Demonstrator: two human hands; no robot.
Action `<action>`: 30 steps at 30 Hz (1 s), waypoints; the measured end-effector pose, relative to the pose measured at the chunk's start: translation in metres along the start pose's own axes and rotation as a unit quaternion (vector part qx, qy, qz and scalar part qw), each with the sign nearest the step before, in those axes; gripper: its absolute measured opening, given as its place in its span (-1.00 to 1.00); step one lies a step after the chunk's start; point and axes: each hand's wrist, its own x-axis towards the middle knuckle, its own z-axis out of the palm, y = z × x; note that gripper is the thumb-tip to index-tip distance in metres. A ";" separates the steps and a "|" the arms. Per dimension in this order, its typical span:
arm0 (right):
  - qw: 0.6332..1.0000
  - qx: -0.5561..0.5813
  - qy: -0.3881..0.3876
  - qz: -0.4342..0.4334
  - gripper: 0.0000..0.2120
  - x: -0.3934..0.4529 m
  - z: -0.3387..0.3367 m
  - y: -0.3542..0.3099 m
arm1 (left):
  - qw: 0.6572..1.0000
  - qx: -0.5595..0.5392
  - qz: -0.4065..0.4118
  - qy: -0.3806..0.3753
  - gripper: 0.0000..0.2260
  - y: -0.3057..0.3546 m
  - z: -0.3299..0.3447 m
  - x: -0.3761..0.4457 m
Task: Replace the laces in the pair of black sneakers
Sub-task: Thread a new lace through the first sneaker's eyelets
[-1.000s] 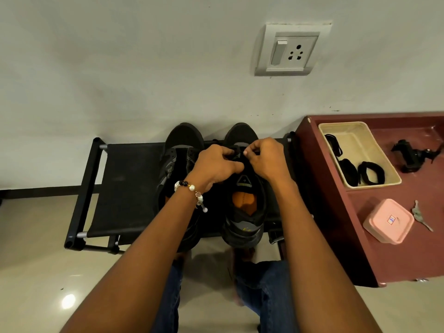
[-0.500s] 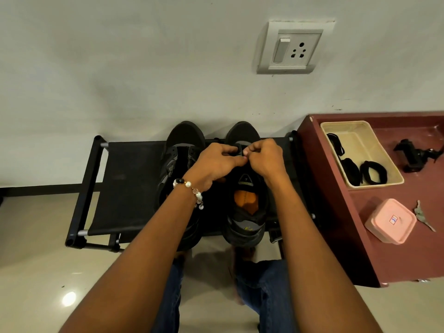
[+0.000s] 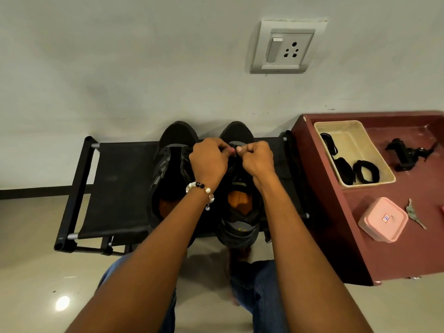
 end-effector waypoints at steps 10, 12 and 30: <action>0.991 -0.084 -0.092 -0.052 -0.58 -0.015 -0.031 -0.003 | 0.995 0.070 -0.010 -0.064 -0.74 -0.005 0.002 0.012; 0.981 -0.142 -0.109 -0.076 -0.58 -0.027 -0.042 -0.002 | 0.994 -0.035 -0.067 -0.081 -0.77 -0.013 0.000 0.018; 0.963 -0.268 0.034 0.013 -0.83 -0.068 -0.018 0.005 | 0.982 -0.179 0.018 -0.057 -0.92 -0.005 -0.053 0.014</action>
